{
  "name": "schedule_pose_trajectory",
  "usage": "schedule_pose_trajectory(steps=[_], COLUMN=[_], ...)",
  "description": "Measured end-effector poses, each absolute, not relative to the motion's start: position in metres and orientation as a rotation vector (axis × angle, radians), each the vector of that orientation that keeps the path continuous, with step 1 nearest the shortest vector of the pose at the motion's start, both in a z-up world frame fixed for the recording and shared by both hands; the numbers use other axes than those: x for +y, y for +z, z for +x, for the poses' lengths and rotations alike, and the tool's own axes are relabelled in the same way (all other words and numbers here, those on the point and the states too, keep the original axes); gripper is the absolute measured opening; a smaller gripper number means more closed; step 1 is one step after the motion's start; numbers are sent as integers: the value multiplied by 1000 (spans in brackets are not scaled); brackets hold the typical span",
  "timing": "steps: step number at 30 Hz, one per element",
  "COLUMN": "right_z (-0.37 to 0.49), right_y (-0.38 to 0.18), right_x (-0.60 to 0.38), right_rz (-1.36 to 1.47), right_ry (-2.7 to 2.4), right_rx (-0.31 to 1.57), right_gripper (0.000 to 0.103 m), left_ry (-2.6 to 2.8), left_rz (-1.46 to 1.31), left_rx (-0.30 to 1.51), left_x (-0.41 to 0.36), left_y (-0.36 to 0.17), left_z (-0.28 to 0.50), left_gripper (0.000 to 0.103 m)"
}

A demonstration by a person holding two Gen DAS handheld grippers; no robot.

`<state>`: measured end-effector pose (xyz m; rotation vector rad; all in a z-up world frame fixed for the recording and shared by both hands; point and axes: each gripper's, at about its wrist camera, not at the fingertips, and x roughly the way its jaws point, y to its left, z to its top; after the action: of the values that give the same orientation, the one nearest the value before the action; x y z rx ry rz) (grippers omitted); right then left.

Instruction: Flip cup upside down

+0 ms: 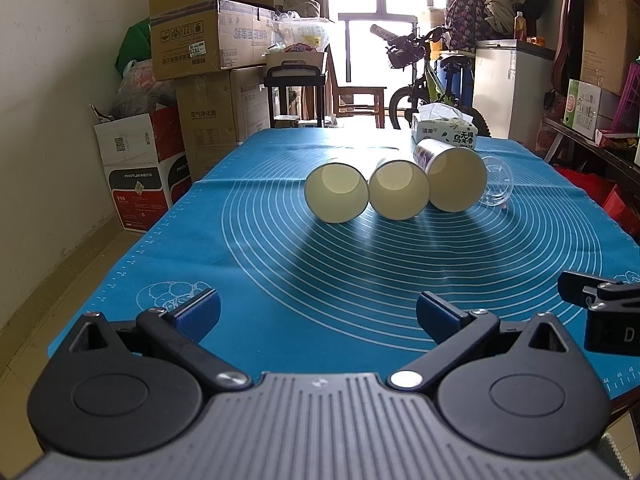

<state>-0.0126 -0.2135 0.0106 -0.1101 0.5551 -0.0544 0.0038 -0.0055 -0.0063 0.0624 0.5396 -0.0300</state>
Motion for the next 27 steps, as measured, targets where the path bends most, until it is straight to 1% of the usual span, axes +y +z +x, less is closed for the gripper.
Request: schedule_pose_trajectory(steps=[17,22,27], right_z=[-4,9,25], right_y=[15,24,30], right_x=[-216,-214,-213], right_rz=[-108,-110,-114], right_ry=[-46,-24,-10], right_rx=[547,531,517], right_gripper=[103,103,103], left_ry=[-19,20,32], left_rz=[66,57,64], left_rx=[548,514,521], left_x=[-8,-2,4], left_y=[-2,19,31], left_z=[10,31,71], left_gripper=[103,103,103])
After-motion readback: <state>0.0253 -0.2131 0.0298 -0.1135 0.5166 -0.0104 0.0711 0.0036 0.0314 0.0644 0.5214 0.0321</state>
